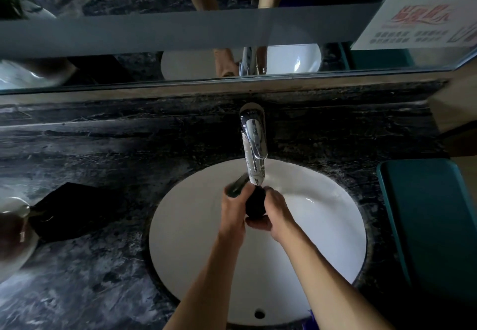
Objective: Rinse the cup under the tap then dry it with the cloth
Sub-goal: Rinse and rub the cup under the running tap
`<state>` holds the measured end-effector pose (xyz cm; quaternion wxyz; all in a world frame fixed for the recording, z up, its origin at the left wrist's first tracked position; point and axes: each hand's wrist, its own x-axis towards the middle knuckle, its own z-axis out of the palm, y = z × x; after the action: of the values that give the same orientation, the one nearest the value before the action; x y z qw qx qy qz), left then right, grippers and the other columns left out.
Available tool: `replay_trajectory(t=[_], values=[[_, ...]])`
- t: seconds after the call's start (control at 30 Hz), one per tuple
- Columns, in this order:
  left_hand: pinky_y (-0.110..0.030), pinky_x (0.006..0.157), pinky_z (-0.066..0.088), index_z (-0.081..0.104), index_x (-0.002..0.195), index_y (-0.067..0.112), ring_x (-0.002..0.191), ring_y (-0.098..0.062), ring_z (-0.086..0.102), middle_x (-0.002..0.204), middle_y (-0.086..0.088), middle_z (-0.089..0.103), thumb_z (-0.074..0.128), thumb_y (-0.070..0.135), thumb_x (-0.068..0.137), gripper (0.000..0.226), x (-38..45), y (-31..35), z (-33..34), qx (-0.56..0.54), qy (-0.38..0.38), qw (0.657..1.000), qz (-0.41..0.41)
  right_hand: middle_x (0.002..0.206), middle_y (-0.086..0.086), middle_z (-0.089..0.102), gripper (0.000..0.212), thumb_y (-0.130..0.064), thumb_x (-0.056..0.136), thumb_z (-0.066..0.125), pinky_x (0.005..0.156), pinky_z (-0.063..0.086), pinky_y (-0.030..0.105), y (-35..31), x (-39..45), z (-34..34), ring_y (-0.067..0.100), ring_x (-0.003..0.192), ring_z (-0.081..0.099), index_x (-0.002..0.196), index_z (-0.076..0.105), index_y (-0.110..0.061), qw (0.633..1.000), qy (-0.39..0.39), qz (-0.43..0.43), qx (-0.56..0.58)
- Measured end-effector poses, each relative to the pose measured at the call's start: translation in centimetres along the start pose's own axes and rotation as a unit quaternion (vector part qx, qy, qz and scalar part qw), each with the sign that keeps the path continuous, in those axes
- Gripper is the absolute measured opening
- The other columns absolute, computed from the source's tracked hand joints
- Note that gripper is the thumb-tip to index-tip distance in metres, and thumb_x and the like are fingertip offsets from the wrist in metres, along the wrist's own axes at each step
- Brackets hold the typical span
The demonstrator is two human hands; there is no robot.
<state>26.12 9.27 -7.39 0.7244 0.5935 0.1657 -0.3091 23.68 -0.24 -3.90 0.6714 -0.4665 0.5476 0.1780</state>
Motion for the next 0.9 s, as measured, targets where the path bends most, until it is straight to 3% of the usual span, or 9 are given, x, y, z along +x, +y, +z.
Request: replay_trajectory(t=[0.13,0.27,0.37,0.53,0.6,0.67,0.7,0.8,0.9], values=[[-0.016,0.068,0.056,0.054,0.12,0.016,0.081,0.001,0.069,0.102,-0.001,0.068,0.082,-0.004,0.08,0.053,-0.5,-0.4,0.1,0.101,-0.01,0.992,0.073,0.097,0.008,0.064,0.027,-0.032,0.103,0.038,0.075,0.056,0.038,0.5,0.0,-0.9,0.029,0.087,0.066,0.099,0.056,-0.013,0.998,0.043,-0.04,-0.023],[-0.037,0.073,0.058,0.051,0.122,0.025,0.091,-0.017,0.069,0.106,-0.006,0.069,0.086,0.005,0.071,0.065,-0.2,-0.7,-0.1,0.161,-0.034,0.981,0.102,0.103,0.013,0.066,0.018,-0.02,0.103,0.041,0.078,0.052,0.04,1.0,0.3,-2.3,0.03,0.08,0.066,0.096,0.057,-0.014,0.997,0.06,-0.037,0.024],[-0.044,0.081,0.061,0.051,0.124,0.025,0.096,-0.019,0.069,0.111,-0.007,0.069,0.083,0.005,0.075,0.062,0.1,-0.2,-0.7,0.145,0.002,0.981,0.125,0.097,0.012,0.067,0.017,-0.016,0.101,0.044,0.075,0.053,0.038,1.3,0.3,-2.7,0.032,0.084,0.065,0.103,0.06,-0.01,0.997,0.048,-0.035,0.045],[-0.023,0.079,0.057,0.05,0.115,0.03,0.087,0.007,0.068,0.104,0.002,0.068,0.086,0.002,0.064,0.068,0.4,0.3,-0.4,0.223,-0.059,0.966,0.118,0.092,0.011,0.069,0.019,-0.013,0.099,0.044,0.073,0.052,0.036,1.5,0.1,-2.6,0.028,0.078,0.063,0.102,0.062,-0.007,0.996,0.043,-0.05,0.061],[-0.03,0.08,0.06,0.051,0.117,0.029,0.09,0.002,0.07,0.105,0.0,0.069,0.086,0.008,0.062,0.069,0.3,0.3,-0.4,0.219,-0.058,0.968,0.11,0.09,0.01,0.069,0.02,-0.013,0.098,0.044,0.075,0.052,0.037,1.4,0.0,-2.5,0.027,0.077,0.062,0.102,0.063,-0.008,0.996,0.039,-0.052,0.06],[-0.046,0.083,0.064,0.053,0.12,0.03,0.1,-0.018,0.072,0.11,-0.008,0.069,0.087,0.009,0.064,0.069,0.5,0.3,-0.7,0.195,-0.037,0.974,0.11,0.092,0.009,0.07,0.018,-0.014,0.099,0.045,0.078,0.051,0.038,1.3,-0.1,-2.4,0.029,0.083,0.064,0.1,0.062,-0.009,0.995,0.041,-0.056,0.066],[-0.046,0.082,0.065,0.053,0.12,0.031,0.101,-0.022,0.072,0.111,-0.008,0.069,0.087,0.009,0.064,0.07,0.7,0.2,-0.8,0.199,-0.031,0.973,0.11,0.093,0.009,0.069,0.017,-0.014,0.099,0.046,0.077,0.051,0.038,1.2,-0.1,-2.4,0.028,0.084,0.063,0.1,0.062,-0.01,0.995,0.046,-0.058,0.067],[-0.021,0.077,0.058,0.052,0.114,0.032,0.092,-0.004,0.068,0.104,0.005,0.068,0.092,0.007,0.059,0.073,0.7,0.6,-0.2,0.251,-0.069,0.959,0.112,0.089,0.008,0.067,0.02,-0.012,0.097,0.044,0.073,0.05,0.036,1.1,0.2,-2.2,0.025,0.078,0.061,0.1,0.063,-0.009,0.994,0.055,-0.066,0.063],[-0.029,0.078,0.059,0.054,0.122,0.021,0.09,-0.004,0.068,0.106,-0.002,0.07,0.091,0.015,0.058,0.074,0.8,0.7,-0.2,0.224,-0.051,0.967,0.111,0.085,0.005,0.067,0.021,-0.011,0.096,0.045,0.071,0.048,0.034,1.1,0.2,-2.2,0.024,0.077,0.059,0.102,0.065,-0.008,0.995,0.05,-0.06,0.059]])
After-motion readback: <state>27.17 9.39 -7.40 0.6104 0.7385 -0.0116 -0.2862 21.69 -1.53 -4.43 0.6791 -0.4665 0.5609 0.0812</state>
